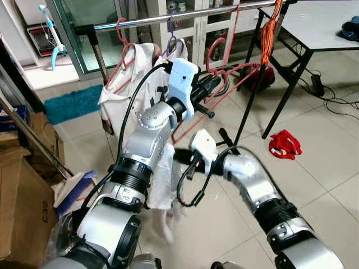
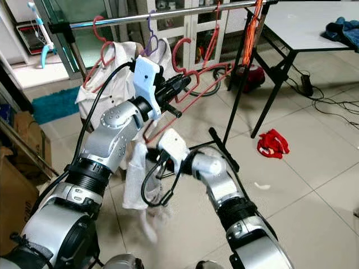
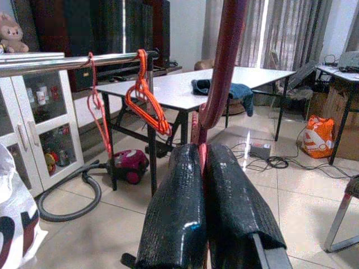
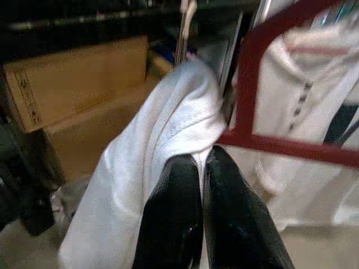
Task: Hang hanger
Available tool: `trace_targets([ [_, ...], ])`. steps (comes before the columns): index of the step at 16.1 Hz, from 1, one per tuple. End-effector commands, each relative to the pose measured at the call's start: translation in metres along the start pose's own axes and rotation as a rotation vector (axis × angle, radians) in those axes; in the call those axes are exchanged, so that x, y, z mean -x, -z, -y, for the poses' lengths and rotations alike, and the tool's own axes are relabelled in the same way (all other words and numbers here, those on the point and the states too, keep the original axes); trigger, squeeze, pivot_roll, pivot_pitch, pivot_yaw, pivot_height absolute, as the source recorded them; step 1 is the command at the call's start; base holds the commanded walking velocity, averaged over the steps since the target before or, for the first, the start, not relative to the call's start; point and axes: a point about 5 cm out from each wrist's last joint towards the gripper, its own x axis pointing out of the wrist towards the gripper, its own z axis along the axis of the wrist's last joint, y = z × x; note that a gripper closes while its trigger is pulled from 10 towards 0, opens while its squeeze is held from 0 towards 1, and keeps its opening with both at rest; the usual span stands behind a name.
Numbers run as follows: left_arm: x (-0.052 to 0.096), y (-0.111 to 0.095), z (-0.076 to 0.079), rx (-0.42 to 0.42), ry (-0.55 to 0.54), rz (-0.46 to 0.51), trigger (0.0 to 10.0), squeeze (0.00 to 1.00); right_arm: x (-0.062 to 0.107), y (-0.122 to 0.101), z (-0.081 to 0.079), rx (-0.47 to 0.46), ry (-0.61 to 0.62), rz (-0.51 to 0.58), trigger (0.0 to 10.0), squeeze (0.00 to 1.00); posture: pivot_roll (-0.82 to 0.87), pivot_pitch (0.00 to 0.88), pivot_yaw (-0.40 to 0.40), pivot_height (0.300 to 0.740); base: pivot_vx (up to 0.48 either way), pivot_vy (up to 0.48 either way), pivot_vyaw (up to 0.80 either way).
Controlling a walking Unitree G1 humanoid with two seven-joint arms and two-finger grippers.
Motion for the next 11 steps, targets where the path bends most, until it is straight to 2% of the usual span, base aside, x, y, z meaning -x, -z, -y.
trace_targets([
  [1, 0.000, -0.005, -0.003, -0.017, -0.013, 0.010, 10.0, 0.00, 0.001, -0.017, 0.006, 0.027, 0.010, 0.069, 10.0, 0.00, 0.02, 0.000, 0.049, 0.740, 0.000, 0.000, 0.00],
  [3, 0.000, 0.000, -0.006, -0.036, -0.036, -0.014, 10.0, 0.00, 0.010, -0.047, 0.011, 0.072, 0.010, 0.169, 10.0, 0.00, 0.01, 0.000, 0.053, 0.740, 0.000, 0.000, 0.00],
  [4, -0.001, 0.000, -0.006, -0.035, -0.040, -0.016, 10.0, 0.00, 0.012, -0.055, 0.010, 0.081, -0.008, 0.193, 10.0, 0.00, 0.01, 0.000, 0.054, 0.740, 0.000, 0.000, 0.00],
  [7, -0.002, -0.001, -0.006, -0.033, -0.043, -0.016, 10.0, 0.00, 0.012, -0.058, 0.001, 0.098, -0.062, 0.190, 10.0, 0.00, 0.01, 0.000, 0.055, 0.740, 0.000, 0.000, 0.00],
  [10, -0.003, -0.002, -0.008, -0.035, -0.057, -0.013, 10.0, 0.00, 0.017, -0.045, -0.006, 0.078, -0.077, 0.128, 10.0, 0.00, 0.01, 0.000, 0.052, 0.740, 0.000, 0.000, 0.00],
  [11, -0.002, -0.004, -0.009, -0.036, -0.066, -0.007, 10.0, 0.00, 0.025, -0.041, -0.003, 0.067, -0.058, 0.113, 10.0, 0.00, 0.02, 0.000, 0.049, 0.740, 0.000, 0.000, 0.00],
])
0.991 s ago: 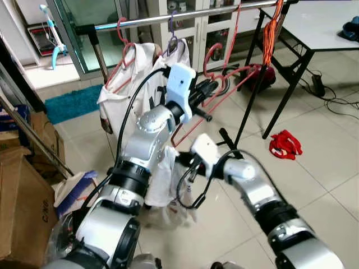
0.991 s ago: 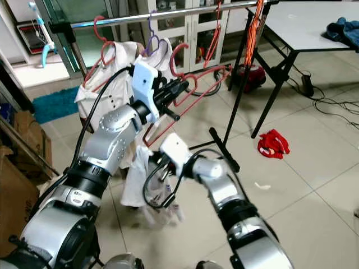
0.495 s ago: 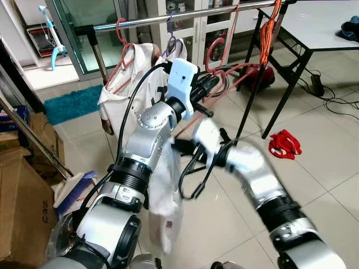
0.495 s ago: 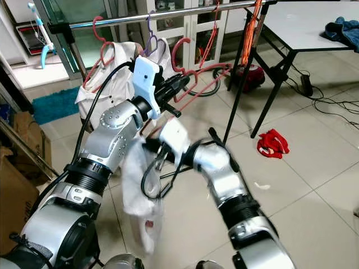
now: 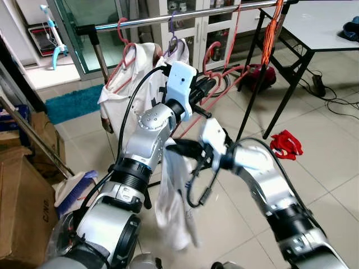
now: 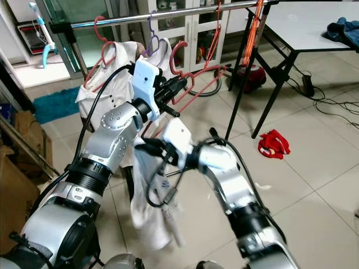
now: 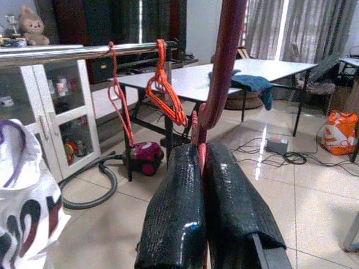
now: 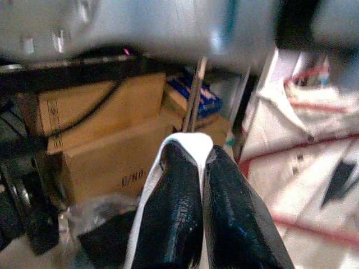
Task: Hang hanger
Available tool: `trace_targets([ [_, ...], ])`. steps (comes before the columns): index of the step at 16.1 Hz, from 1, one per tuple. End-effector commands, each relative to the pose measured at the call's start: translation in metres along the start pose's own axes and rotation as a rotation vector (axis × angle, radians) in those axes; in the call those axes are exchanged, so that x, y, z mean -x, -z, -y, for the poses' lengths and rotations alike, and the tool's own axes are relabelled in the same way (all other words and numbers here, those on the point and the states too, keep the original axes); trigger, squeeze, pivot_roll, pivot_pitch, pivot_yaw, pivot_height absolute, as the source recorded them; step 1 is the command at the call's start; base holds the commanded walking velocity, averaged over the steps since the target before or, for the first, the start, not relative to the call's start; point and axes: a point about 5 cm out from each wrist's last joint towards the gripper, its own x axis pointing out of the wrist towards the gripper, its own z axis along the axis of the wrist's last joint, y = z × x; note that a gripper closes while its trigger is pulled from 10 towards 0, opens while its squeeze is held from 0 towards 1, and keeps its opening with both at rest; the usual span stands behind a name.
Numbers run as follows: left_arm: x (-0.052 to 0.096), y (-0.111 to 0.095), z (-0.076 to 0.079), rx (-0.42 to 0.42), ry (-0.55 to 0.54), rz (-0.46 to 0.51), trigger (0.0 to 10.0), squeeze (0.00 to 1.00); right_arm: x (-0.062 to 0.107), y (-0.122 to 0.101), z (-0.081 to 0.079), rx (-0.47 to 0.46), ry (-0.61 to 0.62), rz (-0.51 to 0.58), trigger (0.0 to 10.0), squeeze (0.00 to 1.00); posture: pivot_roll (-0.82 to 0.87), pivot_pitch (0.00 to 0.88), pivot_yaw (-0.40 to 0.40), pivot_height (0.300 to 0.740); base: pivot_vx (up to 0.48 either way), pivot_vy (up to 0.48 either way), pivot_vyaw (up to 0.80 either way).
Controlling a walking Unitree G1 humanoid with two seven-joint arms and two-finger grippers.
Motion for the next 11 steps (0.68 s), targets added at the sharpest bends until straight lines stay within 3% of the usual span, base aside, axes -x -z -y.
trace_targets([
  [1, -0.001, -0.012, -0.008, -0.022, -0.032, 0.027, 10.0, 0.00, 0.016, -0.012, 0.009, 0.029, 0.030, 0.017, 10.0, 0.00, 0.02, 0.000, 0.049, 0.740, 0.000, 0.000, 0.00],
  [3, 0.000, -0.012, -0.012, -0.022, -0.053, 0.025, 10.0, 0.00, 0.027, -0.014, 0.011, 0.027, 0.041, 0.001, 10.0, 0.00, 0.02, 0.000, 0.047, 0.740, 0.000, 0.000, 0.00],
  [4, 0.001, -0.012, -0.017, -0.020, -0.084, 0.025, 10.0, 0.00, 0.045, -0.016, 0.019, 0.033, 0.082, -0.029, 10.0, 0.00, 0.01, 0.000, 0.049, 0.740, 0.000, 0.000, 0.00],
  [6, 0.001, -0.013, -0.018, -0.023, -0.091, 0.023, 10.0, 0.00, 0.062, -0.018, 0.028, 0.035, 0.136, -0.054, 10.0, 0.00, 0.00, 0.000, 0.049, 0.740, 0.000, 0.000, 0.00],
  [8, 0.004, -0.009, -0.018, -0.043, -0.079, 0.002, 10.0, 0.00, 0.090, -0.021, 0.056, -0.014, 0.354, -0.057, 10.0, 0.00, 0.00, 0.000, 0.046, 0.740, 0.000, 0.000, 0.00],
  [10, 0.010, -0.004, -0.018, -0.046, -0.084, -0.012, 10.0, 0.00, 0.109, -0.019, 0.071, -0.066, 0.569, -0.054, 10.0, 0.00, -0.01, 0.000, 0.042, 0.740, 0.000, 0.000, 0.00],
  [11, 0.021, 0.001, -0.021, -0.055, -0.107, -0.027, 10.0, 0.00, 0.130, -0.012, 0.077, -0.133, 0.782, -0.042, 10.0, 0.00, -0.01, 0.000, 0.041, 0.740, 0.000, 0.000, 0.00],
])
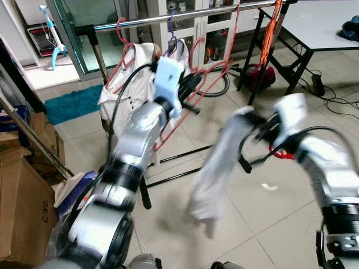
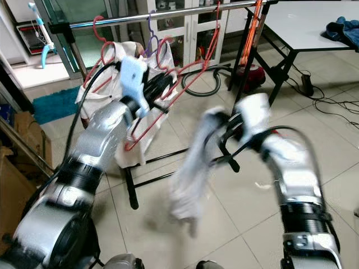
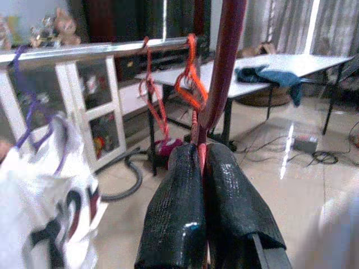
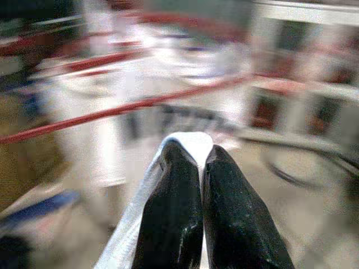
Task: Hang hanger
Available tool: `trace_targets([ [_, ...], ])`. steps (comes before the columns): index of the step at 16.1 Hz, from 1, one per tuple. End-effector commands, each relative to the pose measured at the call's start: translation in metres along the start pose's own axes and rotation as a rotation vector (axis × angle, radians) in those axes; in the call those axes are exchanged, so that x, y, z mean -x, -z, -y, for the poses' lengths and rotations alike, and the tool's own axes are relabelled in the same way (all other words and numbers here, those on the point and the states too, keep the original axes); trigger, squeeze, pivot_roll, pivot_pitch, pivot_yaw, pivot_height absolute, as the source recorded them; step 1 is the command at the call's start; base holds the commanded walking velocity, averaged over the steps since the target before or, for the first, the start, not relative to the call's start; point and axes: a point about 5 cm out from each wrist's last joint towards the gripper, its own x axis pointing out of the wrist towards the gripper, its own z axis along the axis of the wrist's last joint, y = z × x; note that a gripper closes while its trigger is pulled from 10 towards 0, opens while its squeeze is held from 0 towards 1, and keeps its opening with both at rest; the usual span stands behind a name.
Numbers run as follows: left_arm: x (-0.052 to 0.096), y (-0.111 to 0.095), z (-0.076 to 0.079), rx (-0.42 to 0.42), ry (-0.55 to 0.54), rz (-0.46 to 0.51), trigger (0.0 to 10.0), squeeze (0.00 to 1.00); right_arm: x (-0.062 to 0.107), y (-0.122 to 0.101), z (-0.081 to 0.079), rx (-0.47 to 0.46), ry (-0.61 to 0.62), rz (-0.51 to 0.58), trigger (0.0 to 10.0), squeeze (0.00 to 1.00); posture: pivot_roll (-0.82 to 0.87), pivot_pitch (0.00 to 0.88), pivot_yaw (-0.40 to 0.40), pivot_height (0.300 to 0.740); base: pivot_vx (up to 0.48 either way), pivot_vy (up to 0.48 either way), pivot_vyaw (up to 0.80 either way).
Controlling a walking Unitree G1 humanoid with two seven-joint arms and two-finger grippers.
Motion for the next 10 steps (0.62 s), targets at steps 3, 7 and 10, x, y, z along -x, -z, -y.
trace_targets([
  [3, 0.024, 0.007, -0.002, -0.003, -0.058, -0.030, 10.0, 0.00, 0.023, 0.021, 0.009, -0.087, 0.307, 0.013, 10.0, 0.00, -0.02, 0.000, 0.049, 0.740, 0.000, 0.000, 0.00],
  [7, 0.042, 0.017, -0.004, 0.072, -0.151, -0.040, 10.0, 0.00, 0.017, 0.034, -0.014, -0.134, 0.431, 0.034, 10.0, 0.00, -0.02, 0.000, 0.050, 0.740, 0.000, 0.000, 0.00],
  [10, 0.057, 0.035, -0.001, 0.169, -0.225, -0.062, 10.0, 0.00, 0.019, 0.045, -0.018, -0.191, 0.641, 0.070, 10.0, 0.00, -0.02, 0.000, 0.049, 0.740, 0.000, -0.094, 0.00],
])
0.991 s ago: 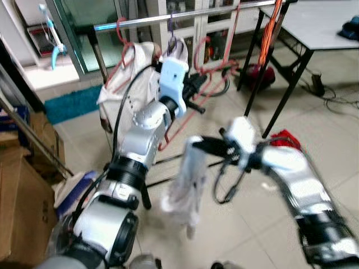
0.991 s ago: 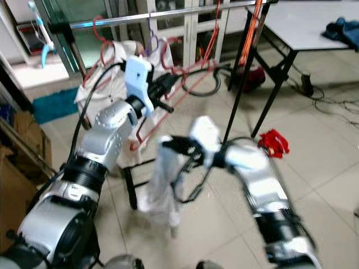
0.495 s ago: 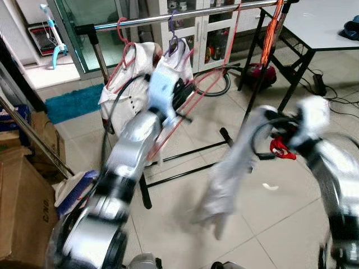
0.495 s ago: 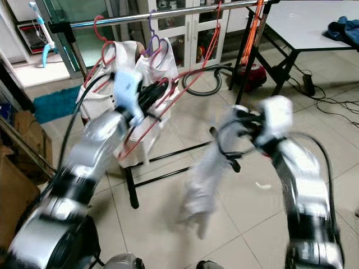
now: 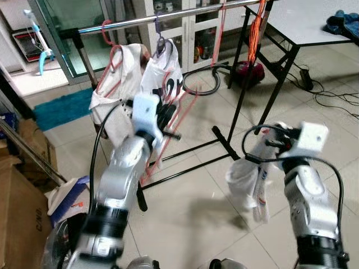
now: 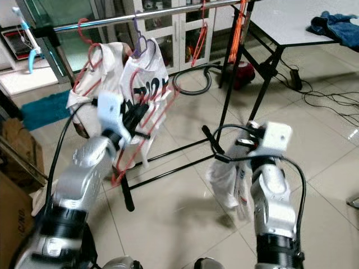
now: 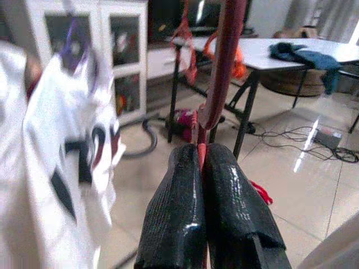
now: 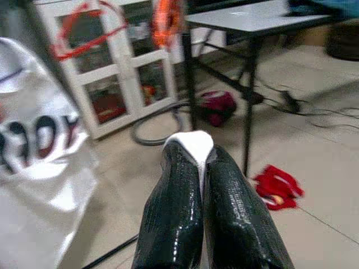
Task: Hang hanger
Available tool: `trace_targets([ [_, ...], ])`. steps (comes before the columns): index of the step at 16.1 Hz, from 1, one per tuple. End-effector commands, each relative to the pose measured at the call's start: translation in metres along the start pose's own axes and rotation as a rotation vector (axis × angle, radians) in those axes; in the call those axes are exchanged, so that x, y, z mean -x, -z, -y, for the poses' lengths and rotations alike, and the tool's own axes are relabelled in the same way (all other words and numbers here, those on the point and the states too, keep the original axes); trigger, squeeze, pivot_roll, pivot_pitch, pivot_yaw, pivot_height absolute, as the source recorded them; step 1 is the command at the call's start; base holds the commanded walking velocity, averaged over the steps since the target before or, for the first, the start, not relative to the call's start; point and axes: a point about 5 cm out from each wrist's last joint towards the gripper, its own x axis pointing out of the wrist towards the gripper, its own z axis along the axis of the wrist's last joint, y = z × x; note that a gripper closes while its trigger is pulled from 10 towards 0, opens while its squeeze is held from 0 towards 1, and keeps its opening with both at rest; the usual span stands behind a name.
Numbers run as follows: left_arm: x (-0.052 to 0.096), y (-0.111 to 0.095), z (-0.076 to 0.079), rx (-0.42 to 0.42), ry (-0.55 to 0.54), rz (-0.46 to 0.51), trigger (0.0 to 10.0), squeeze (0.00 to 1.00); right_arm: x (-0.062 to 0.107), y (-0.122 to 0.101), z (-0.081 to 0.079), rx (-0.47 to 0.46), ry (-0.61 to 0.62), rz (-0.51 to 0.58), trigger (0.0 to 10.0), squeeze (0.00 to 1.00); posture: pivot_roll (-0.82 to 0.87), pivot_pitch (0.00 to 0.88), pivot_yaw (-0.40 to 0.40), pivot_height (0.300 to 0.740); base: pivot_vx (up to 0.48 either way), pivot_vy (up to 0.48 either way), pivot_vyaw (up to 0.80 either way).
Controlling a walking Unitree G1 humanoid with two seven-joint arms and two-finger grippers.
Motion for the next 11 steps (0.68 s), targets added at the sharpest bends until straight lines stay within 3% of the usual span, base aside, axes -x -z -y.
trace_targets([
  [1, -0.001, 0.000, 0.002, -0.004, -0.010, 0.005, 10.0, 0.00, -0.004, -0.007, -0.007, 0.014, -0.017, 0.044, 10.0, 0.00, -0.02, 0.000, 0.049, 0.740, 0.000, -0.469, 0.00],
  [4, -0.004, 0.006, 0.011, 0.005, 0.001, -0.013, 10.0, 0.00, -0.013, -0.013, -0.011, 0.113, -0.055, 0.062, 10.0, 0.00, -0.03, 0.000, 0.054, 0.740, 0.000, -0.459, 0.00],
  [11, -0.010, 0.008, 0.017, 0.026, 0.002, -0.019, 10.0, 0.00, -0.023, -0.034, -0.006, 0.164, -0.042, 0.152, 10.0, 0.00, -0.05, 0.000, 0.067, 0.740, 0.000, -0.449, 0.00],
])
